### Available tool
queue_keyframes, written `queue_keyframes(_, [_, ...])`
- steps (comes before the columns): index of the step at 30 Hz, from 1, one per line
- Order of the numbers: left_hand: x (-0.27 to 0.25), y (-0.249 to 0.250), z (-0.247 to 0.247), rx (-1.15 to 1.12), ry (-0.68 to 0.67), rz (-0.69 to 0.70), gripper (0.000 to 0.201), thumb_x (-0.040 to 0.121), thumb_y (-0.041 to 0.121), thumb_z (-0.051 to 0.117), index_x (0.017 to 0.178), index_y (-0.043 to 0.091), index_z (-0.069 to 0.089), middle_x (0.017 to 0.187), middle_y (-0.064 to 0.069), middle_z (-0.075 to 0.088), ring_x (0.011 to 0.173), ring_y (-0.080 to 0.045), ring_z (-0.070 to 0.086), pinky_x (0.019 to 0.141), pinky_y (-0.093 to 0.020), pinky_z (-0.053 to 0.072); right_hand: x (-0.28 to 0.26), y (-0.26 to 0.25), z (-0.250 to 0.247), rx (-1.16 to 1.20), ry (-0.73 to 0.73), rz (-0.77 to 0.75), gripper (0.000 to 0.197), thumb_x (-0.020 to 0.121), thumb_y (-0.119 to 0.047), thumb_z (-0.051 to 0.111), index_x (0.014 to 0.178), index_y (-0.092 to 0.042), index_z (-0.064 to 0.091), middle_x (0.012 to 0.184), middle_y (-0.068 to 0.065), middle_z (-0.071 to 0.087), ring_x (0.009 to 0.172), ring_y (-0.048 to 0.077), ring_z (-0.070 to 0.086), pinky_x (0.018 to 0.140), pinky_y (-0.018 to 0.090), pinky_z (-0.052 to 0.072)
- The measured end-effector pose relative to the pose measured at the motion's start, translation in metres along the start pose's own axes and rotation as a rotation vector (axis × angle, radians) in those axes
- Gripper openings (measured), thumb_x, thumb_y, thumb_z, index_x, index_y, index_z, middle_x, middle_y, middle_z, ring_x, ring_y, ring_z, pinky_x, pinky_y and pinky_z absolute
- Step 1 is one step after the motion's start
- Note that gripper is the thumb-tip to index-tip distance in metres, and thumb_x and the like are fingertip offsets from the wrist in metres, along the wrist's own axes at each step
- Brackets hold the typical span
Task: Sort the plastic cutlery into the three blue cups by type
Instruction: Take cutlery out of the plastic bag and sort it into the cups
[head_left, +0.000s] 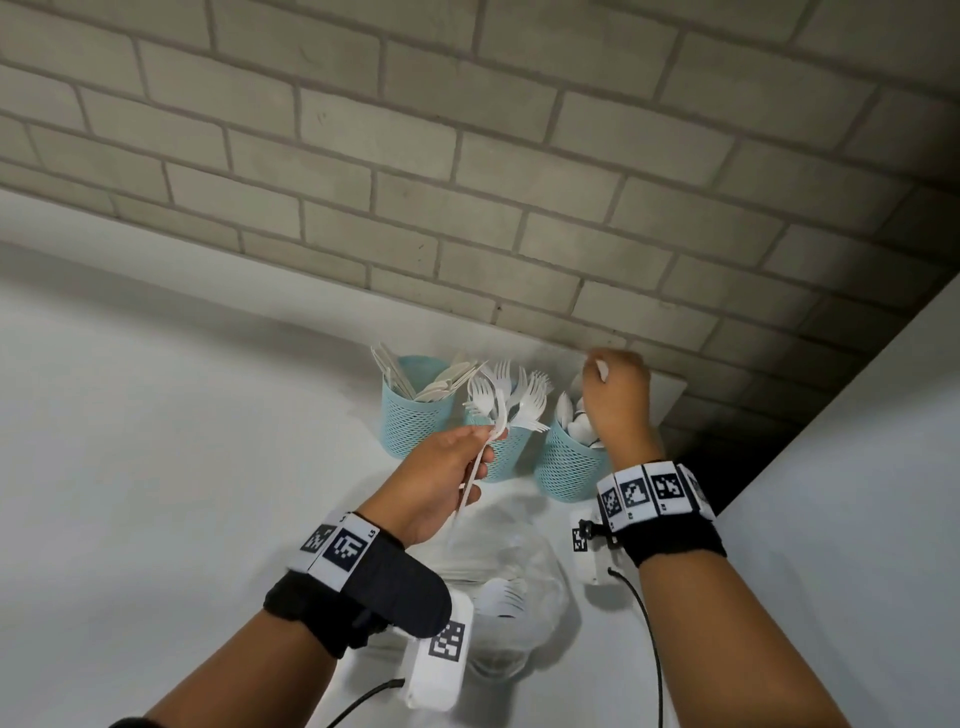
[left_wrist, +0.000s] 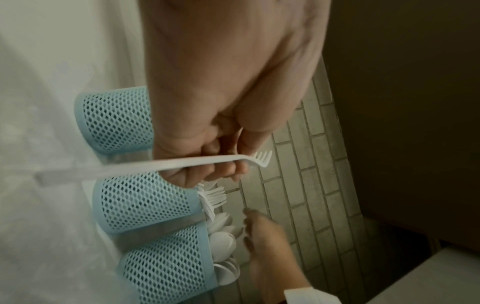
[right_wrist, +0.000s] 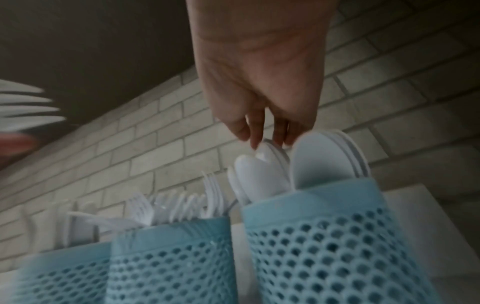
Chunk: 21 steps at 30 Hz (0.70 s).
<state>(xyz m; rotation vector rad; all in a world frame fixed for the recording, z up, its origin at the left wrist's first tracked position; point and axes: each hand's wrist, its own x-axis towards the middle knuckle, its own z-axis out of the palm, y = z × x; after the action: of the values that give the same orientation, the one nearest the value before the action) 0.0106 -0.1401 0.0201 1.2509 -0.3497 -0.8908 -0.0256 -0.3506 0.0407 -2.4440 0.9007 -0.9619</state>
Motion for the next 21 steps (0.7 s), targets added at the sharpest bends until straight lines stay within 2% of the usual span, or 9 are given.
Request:
queue_keyframes(2, [0.002,-0.001,0.001,0.068,0.028,0.065,0.020,0.098,0.020,0.045,0.108,0.009,0.059,0.074,0.003,0.048,0.066,-0.008,0.042,0.059,-0.019,0.037,-0.012,-0.020,-0.008,0.142,0.103,-0.076,0.024,0.093,-0.017,0.053,0.110,-0.005,0.066,0.115,0.017,0.061,0.110,0.029,0.053,0.088,0.027,0.039])
queue_keyframes(3, [0.002,-0.001,0.002,0.090,0.037,0.091,0.018,0.098,0.019,0.046,0.105,0.008,0.059,0.073,0.003,0.049,0.066,-0.008,0.043,0.059,-0.018,0.039,-0.018,-0.031,-0.013,0.244,0.011,-0.102,0.025,0.094,-0.023,0.052,0.111,-0.010,0.064,0.113,0.012,0.061,0.104,0.022,0.055,0.084,0.024,0.041])
queue_keyframes(5, [0.003,-0.003,0.005,0.101,0.040,0.138,0.016,0.096,0.018,0.051,0.100,0.007,0.061,0.070,0.002,0.049,0.063,-0.009,0.044,0.056,-0.017,0.040,-0.035,-0.057,-0.023,0.404,-0.352,-0.113,0.028,0.097,-0.033,0.046,0.107,-0.015,0.064,0.099,0.006,0.065,0.085,0.011,0.058,0.073,0.020,0.044])
queue_keyframes(7, [0.002,-0.003,0.008,0.090,0.045,0.170,0.014,0.094,0.018,0.054,0.094,0.008,0.062,0.068,0.000,0.052,0.061,-0.010,0.047,0.054,-0.018,0.041,-0.049,-0.072,-0.028,0.401,-0.593,-0.140,0.034,0.097,-0.037,0.043,0.107,-0.012,0.065,0.090,0.000,0.067,0.080,0.007,0.057,0.072,0.020,0.044])
queue_keyframes(10, [0.001,-0.005,0.010,0.082,0.045,0.182,0.015,0.094,0.020,0.054,0.090,0.008,0.062,0.068,0.003,0.056,0.060,-0.004,0.053,0.053,-0.016,0.042,-0.057,-0.073,-0.025,0.335,-0.588,-0.210,0.023,0.094,-0.030,0.053,0.109,-0.018,0.066,0.087,-0.016,0.061,0.080,0.000,0.056,0.075,0.018,0.045])
queue_keyframes(13, [0.000,-0.007,0.008,0.126,0.046,0.189,0.017,0.093,0.021,0.056,0.094,0.007,0.064,0.069,0.003,0.057,0.060,-0.003,0.054,0.053,-0.012,0.043,-0.056,-0.067,-0.022,0.301,-0.575,-0.163,0.027,0.092,-0.016,0.057,0.119,-0.017,0.059,0.091,-0.010,0.058,0.072,-0.003,0.053,0.059,0.008,0.044])
queue_keyframes(15, [0.000,-0.009,0.004,0.223,0.044,0.195,0.014,0.093,0.021,0.057,0.090,0.011,0.066,0.069,0.002,0.059,0.064,-0.006,0.055,0.055,-0.011,0.044,-0.052,-0.063,-0.021,0.337,-0.449,-0.055,0.034,0.091,-0.009,0.057,0.124,-0.016,0.054,0.087,0.001,0.064,0.067,0.001,0.056,0.049,0.006,0.043])
queue_keyframes(18, [0.001,-0.008,-0.001,0.291,0.019,0.176,0.020,0.094,0.020,0.055,0.098,0.005,0.066,0.070,0.001,0.058,0.060,-0.004,0.056,0.054,-0.011,0.043,-0.040,-0.058,-0.025,0.426,-0.046,0.088,0.028,0.090,-0.013,0.060,0.116,-0.015,0.055,0.084,0.006,0.070,0.064,0.013,0.060,0.053,0.016,0.047])
queue_keyframes(21, [0.003,-0.006,-0.006,0.385,0.019,0.172,0.019,0.094,0.020,0.055,0.098,0.004,0.064,0.072,0.001,0.058,0.055,0.002,0.055,0.054,-0.008,0.044,-0.033,-0.056,-0.030,0.429,0.200,0.047,0.011,0.092,-0.017,0.058,0.101,-0.011,0.060,0.080,0.002,0.068,0.061,0.007,0.057,0.058,0.011,0.045])
